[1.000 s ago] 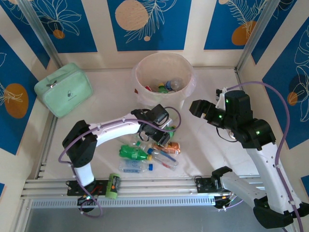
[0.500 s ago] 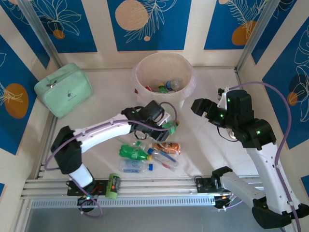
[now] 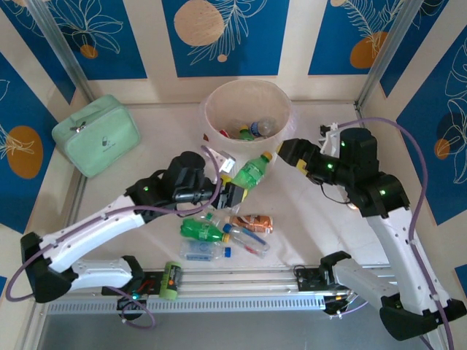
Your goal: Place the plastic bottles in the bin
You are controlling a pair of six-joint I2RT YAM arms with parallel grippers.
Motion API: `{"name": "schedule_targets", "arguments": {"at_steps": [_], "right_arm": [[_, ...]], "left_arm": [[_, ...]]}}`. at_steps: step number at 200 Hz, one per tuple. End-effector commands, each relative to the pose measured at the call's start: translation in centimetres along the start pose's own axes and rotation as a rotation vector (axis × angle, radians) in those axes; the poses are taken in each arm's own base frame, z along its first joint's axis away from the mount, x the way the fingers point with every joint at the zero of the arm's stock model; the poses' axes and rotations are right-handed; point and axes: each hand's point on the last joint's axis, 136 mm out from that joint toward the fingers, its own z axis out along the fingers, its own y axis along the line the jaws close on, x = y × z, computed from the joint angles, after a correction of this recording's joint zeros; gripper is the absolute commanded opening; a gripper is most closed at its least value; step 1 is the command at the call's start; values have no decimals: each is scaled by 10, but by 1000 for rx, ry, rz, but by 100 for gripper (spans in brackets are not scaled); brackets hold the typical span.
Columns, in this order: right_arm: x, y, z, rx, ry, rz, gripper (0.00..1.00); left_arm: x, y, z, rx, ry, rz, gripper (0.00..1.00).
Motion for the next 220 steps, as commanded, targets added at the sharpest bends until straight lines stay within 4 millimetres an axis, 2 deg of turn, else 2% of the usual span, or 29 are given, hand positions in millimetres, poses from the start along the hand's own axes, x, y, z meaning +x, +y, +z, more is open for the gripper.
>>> {"name": "schedule_targets", "arguments": {"at_steps": [1, 37, 65, 94, 117, 148, 160, 177, 203, 220], "right_arm": [[5, 33, 17, -148, 87, 0, 99], [9, 58, 36, -137, 120, -69, 99], [13, 73, 50, -142, 140, -108, 97], [18, 79, 62, -138, 160, -113, 93], [22, 82, 68, -135, 170, -126, 86], [19, 87, 70, -131, 162, -141, 69], [15, 90, 70, -133, 151, -148, 65], [11, 98, 69, -144, 141, -163, 61], [-4, 106, 70, -137, 108, -183, 59], [-23, 109, 71, -131, 62, -184, 59]], "left_arm": [[-37, -16, -20, 49, -180, -10, 58], [-56, -24, -38, 66, -261, 14, 58], [-61, -26, -39, 68, -273, 14, 57], [-67, -26, -40, 62, -294, 20, 57], [-71, -23, -41, 39, -309, 28, 57], [-76, -21, -40, 17, -314, 50, 57], [-77, -17, -39, -6, -318, 50, 59], [-80, -8, -40, -57, -329, 39, 70], [-83, 1, -42, -115, -335, 26, 99], [-84, 12, -48, -180, -341, 20, 100]]}}
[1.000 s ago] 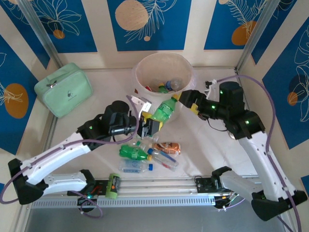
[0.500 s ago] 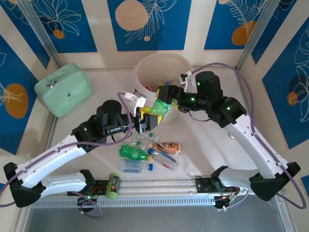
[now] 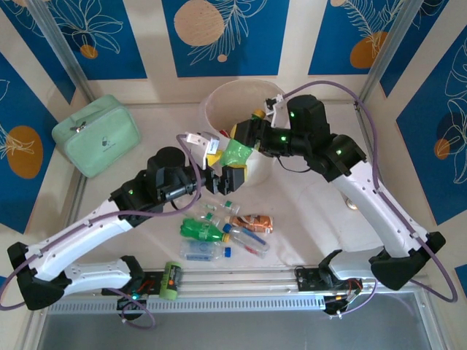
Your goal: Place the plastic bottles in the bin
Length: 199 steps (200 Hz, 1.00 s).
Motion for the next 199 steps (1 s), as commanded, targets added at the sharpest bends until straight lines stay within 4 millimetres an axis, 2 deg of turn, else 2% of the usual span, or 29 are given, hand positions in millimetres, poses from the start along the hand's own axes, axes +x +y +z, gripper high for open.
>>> {"name": "schedule_targets", "arguments": {"at_steps": [1, 26, 47, 87, 99, 115, 127, 143, 169, 185, 199], "right_arm": [[-26, 4, -6, 13, -70, -31, 59], [-62, -7, -8, 33, -147, -21, 58], [-87, -30, -5, 136, -177, -30, 58], [-115, -75, 11, 304, -169, -40, 59], [-121, -87, 17, 334, -162, -29, 63], [-127, -94, 25, 347, -152, -16, 74], [-130, -97, 30, 356, -149, -17, 81], [-132, -96, 32, 363, -147, -25, 85], [-129, -83, 25, 390, -163, -87, 89], [-122, -69, 17, 398, -167, -143, 89], [-105, -55, 11, 404, -152, -208, 89]], "left_arm": [[-17, 14, -9, -104, -44, 9, 100], [-16, 47, -28, -281, -61, 6, 100], [-10, 71, -44, -392, -40, -19, 100], [15, 115, -68, -492, 2, -171, 100], [26, 127, -71, -503, 17, -233, 100], [42, 140, -72, -514, 47, -324, 99], [54, 149, -72, -527, 70, -378, 98], [66, 156, -74, -549, 94, -416, 95], [82, 164, -81, -592, 124, -439, 95], [90, 170, -86, -619, 138, -455, 95], [95, 176, -89, -639, 144, -477, 94]]}}
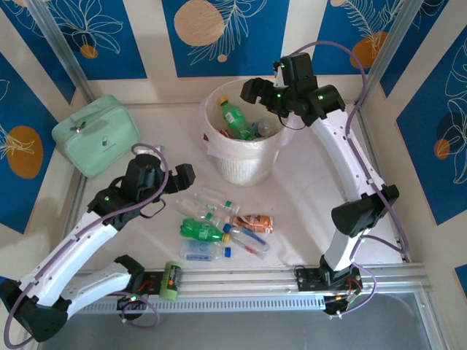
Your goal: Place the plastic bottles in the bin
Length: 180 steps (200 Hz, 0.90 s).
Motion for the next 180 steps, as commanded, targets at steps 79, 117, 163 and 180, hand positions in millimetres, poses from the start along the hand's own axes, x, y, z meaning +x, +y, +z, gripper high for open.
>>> {"name": "schedule_targets", "arguments": {"at_steps": [79, 117, 163, 180], "right_arm": [[198, 16, -102, -20, 256, -453, 78], [293, -23, -87, 85, 516, -520, 79], [357, -60, -58, 228, 751, -562, 82], [367, -72, -46, 270, 782, -586, 82]], "left_arm": [[-7, 21, 12, 10, 30, -200, 91], [-9, 21, 21, 29, 48, -270, 90], [4, 30, 30, 40, 79, -370, 88], [11, 36, 32, 34, 90, -394, 88]]}}
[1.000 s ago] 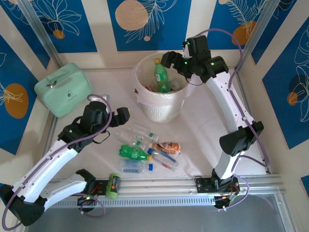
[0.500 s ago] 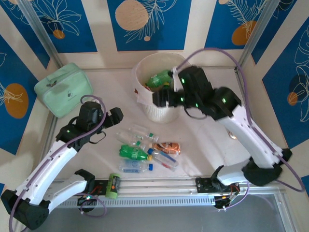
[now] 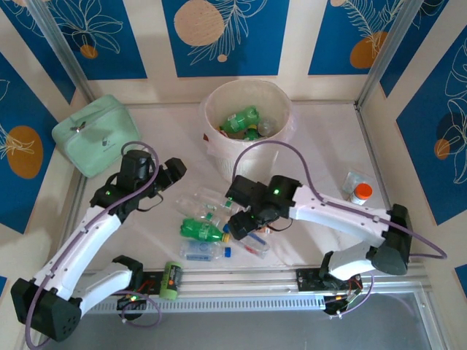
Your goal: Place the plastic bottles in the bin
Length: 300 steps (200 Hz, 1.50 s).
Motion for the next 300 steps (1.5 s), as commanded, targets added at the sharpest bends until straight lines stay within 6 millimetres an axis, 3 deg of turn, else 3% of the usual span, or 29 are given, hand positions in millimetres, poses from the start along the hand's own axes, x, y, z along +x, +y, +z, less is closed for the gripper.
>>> {"name": "schedule_targets", "arguments": {"at_steps": [1, 91, 189, 268, 300], "right_arm": [[11, -3, 19, 29, 72, -2, 83], [20, 14, 66, -4, 240, -88, 82], [18, 4, 107, 84, 352, -140, 77], [7, -5, 121, 116, 345, -133, 70], [6, -7, 118, 136, 328, -132, 61]], "left_arm": [[4, 4, 1, 26, 16, -65, 88], [8, 27, 10, 14, 37, -136, 86], [2, 46, 6, 10, 34, -197, 84], [1, 53, 8, 11, 32, -221, 84], [1, 53, 9, 18, 35, -231, 84]]}}
